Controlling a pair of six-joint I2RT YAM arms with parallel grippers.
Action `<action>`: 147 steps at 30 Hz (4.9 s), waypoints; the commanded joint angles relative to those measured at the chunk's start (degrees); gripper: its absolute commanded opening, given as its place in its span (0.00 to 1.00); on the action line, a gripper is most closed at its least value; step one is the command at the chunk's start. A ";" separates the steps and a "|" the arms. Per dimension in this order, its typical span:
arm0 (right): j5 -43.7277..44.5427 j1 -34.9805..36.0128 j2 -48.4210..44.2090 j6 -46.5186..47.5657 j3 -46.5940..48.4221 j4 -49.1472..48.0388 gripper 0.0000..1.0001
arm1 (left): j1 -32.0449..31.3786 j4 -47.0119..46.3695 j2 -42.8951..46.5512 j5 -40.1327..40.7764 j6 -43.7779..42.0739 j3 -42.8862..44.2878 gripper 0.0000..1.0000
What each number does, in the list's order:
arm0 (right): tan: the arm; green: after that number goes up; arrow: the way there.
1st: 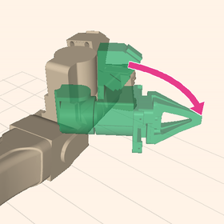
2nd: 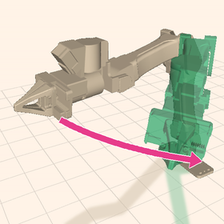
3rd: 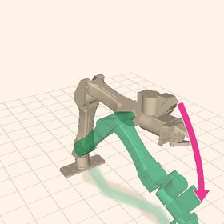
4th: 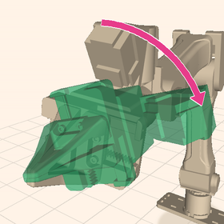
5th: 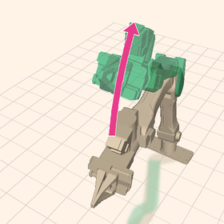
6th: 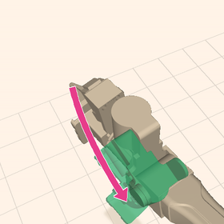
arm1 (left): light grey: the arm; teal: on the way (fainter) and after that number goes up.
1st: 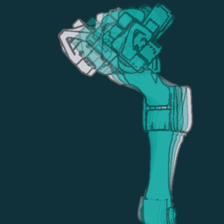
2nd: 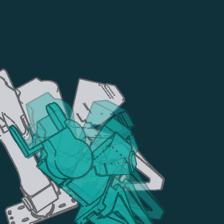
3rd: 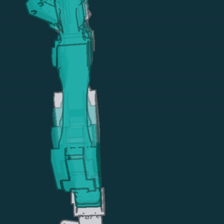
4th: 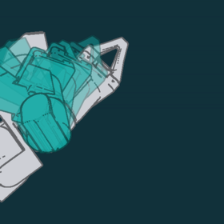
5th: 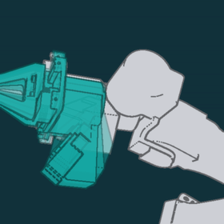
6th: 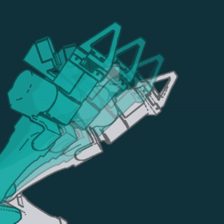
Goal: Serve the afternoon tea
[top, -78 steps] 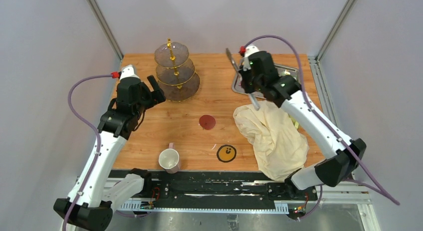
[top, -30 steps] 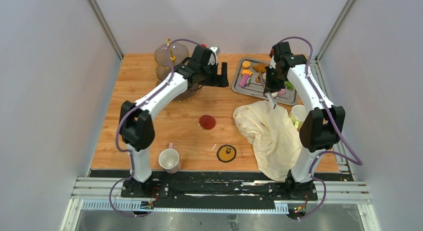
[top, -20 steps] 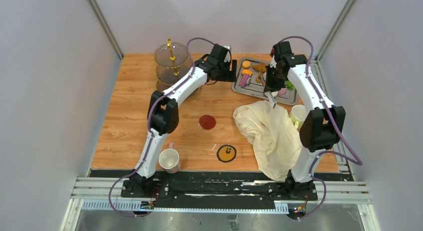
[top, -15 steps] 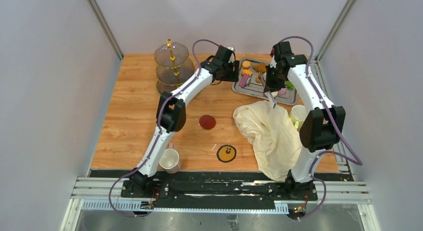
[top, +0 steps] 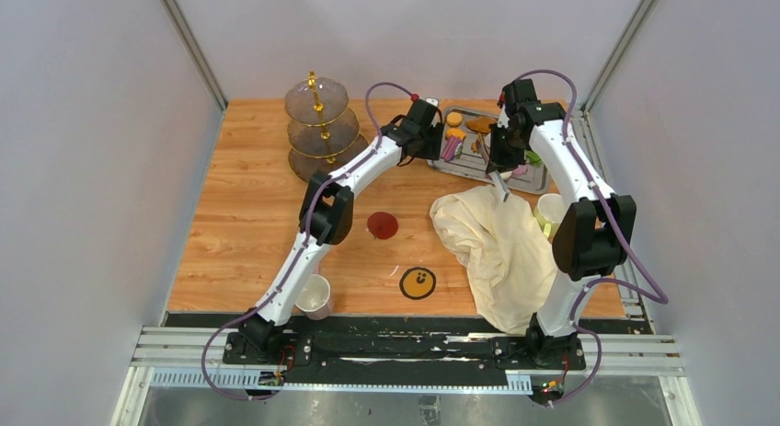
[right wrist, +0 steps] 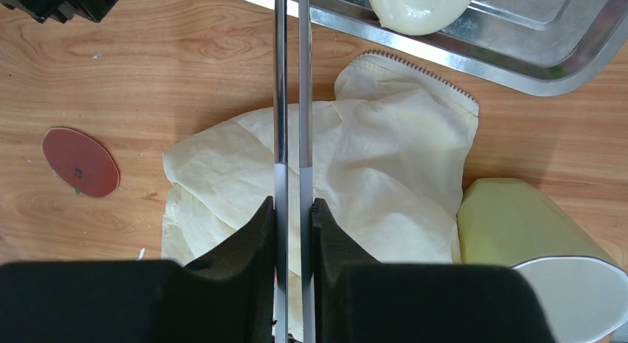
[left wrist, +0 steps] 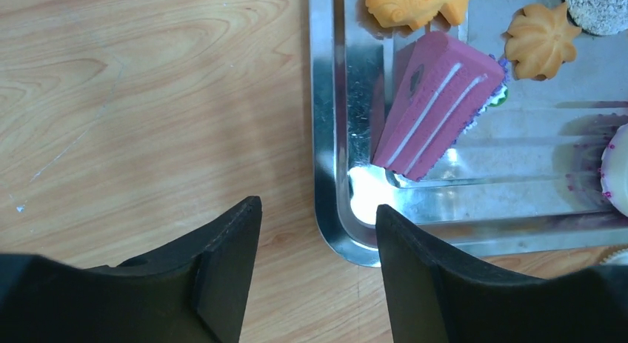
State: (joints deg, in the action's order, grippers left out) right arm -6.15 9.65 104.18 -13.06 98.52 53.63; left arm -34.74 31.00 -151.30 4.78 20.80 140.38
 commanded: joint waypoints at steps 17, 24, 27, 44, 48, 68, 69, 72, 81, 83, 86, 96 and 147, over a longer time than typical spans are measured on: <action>-1.75 -1.39 -1.00 -0.54 -0.87 -0.80 0.10 | -2.75 5.94 -2.69 16.88 -1.63 1.74 0.32; -2.85 -1.40 -1.33 -0.81 -1.52 -1.23 0.09 | -1.66 7.62 2.11 17.20 3.98 -6.75 0.22; -2.73 -1.39 -1.35 -0.93 -2.11 -1.48 0.09 | -1.62 7.18 4.82 15.81 5.11 -10.71 0.21; -3.10 -1.35 -3.26 -1.23 -3.10 -2.21 0.09 | -1.56 3.87 7.29 13.58 22.37 -15.36 0.00; -2.65 -1.32 -3.37 -0.81 -3.15 -2.17 0.09 | -1.30 3.84 7.37 15.22 28.55 -16.46 0.00; -3.50 -1.34 -2.14 -0.71 -1.93 -2.12 0.09 | -1.03 3.00 7.41 20.94 44.41 -18.93 0.00; -3.73 -1.31 -2.06 -0.80 -1.86 -2.12 0.09 | -1.03 3.31 7.64 20.82 44.46 -19.07 0.00; -4.56 -1.17 -1.92 -1.38 -2.32 -2.87 0.09 | -1.22 2.51 9.95 21.37 45.59 -22.80 0.00; -3.08 2.62 -0.78 -2.55 -2.98 -5.36 0.20 | -1.47 -1.06 17.22 21.38 41.24 -29.50 0.33; -2.23 3.47 -0.67 -2.57 -3.19 -5.75 0.24 | -1.47 -0.86 17.98 21.42 39.61 -29.19 0.43; -0.76 5.15 -0.39 -2.16 -3.07 -5.77 0.29 | -1.47 -1.52 19.86 20.92 37.28 -29.60 0.54; -2.46 6.56 -1.17 -3.77 -6.39 -8.40 0.41 | -1.63 -4.66 26.60 10.44 25.93 -30.45 0.57; 8.46 16.00 -0.90 -11.59 -10.16 -23.40 0.41 | 2.27 2.76 70.30 -9.80 -2.00 -31.15 0.67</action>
State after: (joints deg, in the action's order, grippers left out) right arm 0.54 24.82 100.84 -22.81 85.14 31.92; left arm -35.29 31.97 -83.53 -8.58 20.40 109.47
